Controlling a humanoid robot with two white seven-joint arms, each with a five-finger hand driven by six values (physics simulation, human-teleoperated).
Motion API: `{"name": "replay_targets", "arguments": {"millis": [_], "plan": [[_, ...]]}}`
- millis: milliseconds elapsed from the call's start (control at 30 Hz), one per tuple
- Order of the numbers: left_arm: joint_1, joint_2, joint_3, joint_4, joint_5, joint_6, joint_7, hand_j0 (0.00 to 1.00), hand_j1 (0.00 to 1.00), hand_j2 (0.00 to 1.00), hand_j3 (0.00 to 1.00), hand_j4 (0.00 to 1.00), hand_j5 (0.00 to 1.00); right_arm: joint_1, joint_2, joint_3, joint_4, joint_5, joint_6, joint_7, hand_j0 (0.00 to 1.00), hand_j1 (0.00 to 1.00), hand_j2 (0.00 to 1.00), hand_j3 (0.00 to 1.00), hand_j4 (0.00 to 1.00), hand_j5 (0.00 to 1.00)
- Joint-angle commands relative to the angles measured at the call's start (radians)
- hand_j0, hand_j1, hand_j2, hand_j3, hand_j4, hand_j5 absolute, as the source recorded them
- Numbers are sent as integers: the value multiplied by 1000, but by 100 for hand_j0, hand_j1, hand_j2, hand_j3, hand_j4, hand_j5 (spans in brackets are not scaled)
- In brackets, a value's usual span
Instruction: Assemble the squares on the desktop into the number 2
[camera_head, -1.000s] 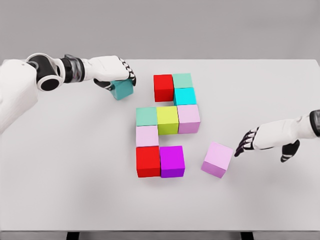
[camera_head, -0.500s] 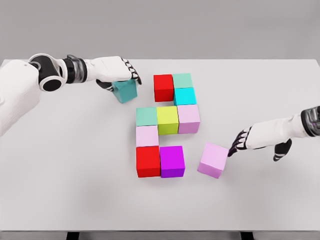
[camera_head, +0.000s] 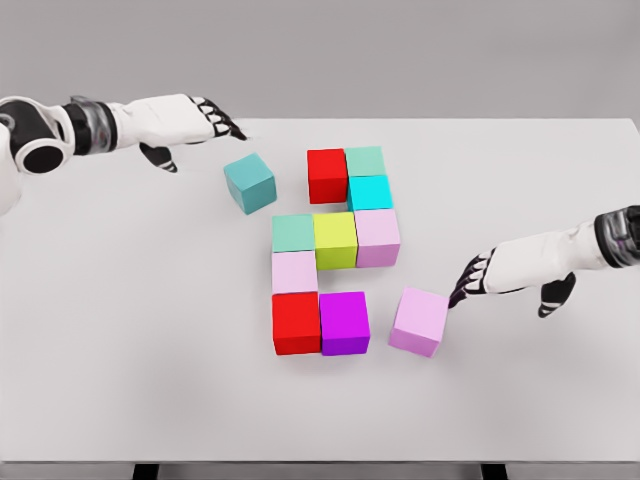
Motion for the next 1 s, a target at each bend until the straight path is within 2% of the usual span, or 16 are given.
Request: {"name": "replay_targets", "arguments": {"millis": [0, 300, 467, 567, 700, 967], "plan": [[2, 31, 1, 0, 4, 1, 0, 94, 94, 94, 94, 94, 94, 0, 5, -1, -1, -5, 2, 0, 99, 99, 99, 99, 99, 99], [35, 34, -5, 13, -42, 1, -7, 95, 95, 95, 95, 95, 95, 0, 39, -3, -10, -22, 2, 0, 99, 99, 99, 99, 99, 99], [43, 46, -6, 10, -42, 1, -7, 95, 95, 95, 95, 95, 95, 0, 14, -9, -10, -24, 2, 0, 99, 99, 99, 99, 99, 99], [57, 46, -6, 6, -43, 1, -21, 95, 95, 95, 95, 95, 95, 0, -45, -7, -71, -22, 2, 0, 99, 99, 99, 99, 99, 99], [63, 43, -8, 1, -45, 1, -23, 95, 95, 95, 95, 95, 95, 5, -110, -3, -205, -16, 2, 0, 99, 99, 99, 99, 99, 99], [63, 29, -7, 4, -47, 1, -24, 96, 96, 96, 96, 96, 96, 8, -93, -1, -211, -21, 2, 0, 99, 99, 99, 99, 99, 99]]}}
